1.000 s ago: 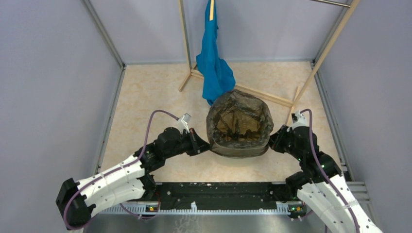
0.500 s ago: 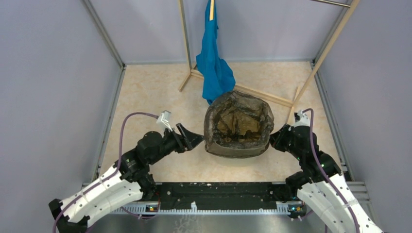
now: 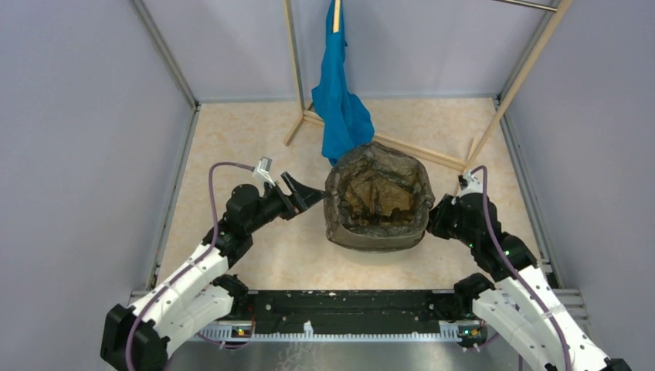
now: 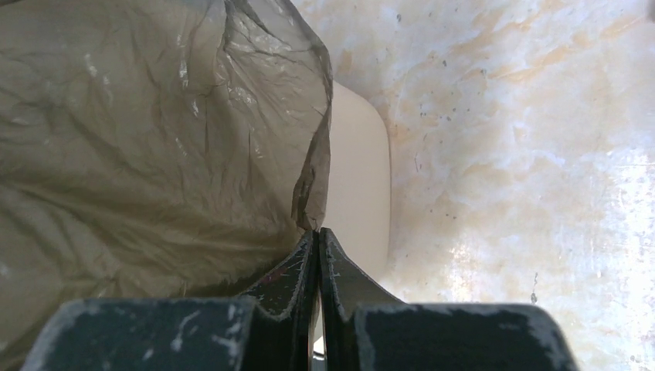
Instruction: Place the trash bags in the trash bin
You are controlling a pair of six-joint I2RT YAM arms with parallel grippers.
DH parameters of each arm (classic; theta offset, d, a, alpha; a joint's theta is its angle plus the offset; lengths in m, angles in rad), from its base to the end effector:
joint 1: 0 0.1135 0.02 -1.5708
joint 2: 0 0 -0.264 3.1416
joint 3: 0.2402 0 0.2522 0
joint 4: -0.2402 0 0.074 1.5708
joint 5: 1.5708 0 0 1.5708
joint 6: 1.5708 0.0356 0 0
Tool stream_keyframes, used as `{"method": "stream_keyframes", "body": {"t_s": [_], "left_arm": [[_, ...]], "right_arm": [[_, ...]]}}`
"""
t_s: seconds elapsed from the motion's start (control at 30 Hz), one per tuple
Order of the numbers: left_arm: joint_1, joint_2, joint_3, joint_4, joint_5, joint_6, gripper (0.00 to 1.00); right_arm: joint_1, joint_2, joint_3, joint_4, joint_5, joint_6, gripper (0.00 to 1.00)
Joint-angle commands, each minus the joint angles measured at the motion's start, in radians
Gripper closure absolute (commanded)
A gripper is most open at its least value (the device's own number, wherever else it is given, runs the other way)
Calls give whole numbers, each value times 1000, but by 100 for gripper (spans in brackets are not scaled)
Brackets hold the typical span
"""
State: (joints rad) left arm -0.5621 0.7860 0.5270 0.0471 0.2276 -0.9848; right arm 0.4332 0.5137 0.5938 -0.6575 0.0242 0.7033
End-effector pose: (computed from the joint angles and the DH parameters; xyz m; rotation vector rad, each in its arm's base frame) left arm 0.1580 -0.1090 0.2727 -0.2353 1.9633 -1.2721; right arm 0.1104 0.0501 0.2628 0.3128 2.1942 0.6239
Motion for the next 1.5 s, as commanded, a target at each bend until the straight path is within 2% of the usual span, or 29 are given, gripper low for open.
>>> {"method": "stream_keyframes", "body": {"t_s": [0.0,0.13,0.23,0.37,0.47,0.7,0.97,1.17,1.37,1.47], "left_arm": [[82,91,-85,351,274,-99,8],[85,168,-104,413,350,-114,21],[85,183,-141,464,355,-140,38],[83,216,-160,487,358,-146,55],[82,248,-193,549,363,-173,72],[82,155,-277,475,275,-168,100],[82,7,-236,202,136,-87,100],[82,3,-214,147,112,-69,100],[84,-17,-199,86,108,-46,100],[84,-61,-190,7,82,-20,100]], "right_arm": [[-9,45,48,54,-51,-21,97],[-8,52,37,91,-65,-6,97],[-9,66,37,100,-66,-5,97],[-8,98,42,109,-73,-20,96],[-8,127,42,128,-87,-33,97],[-8,227,-21,311,-228,-43,96],[-4,351,-66,492,-335,30,96],[32,335,-95,541,-319,61,95],[106,330,-92,559,-292,44,88],[120,329,-88,554,-265,40,84]]}}
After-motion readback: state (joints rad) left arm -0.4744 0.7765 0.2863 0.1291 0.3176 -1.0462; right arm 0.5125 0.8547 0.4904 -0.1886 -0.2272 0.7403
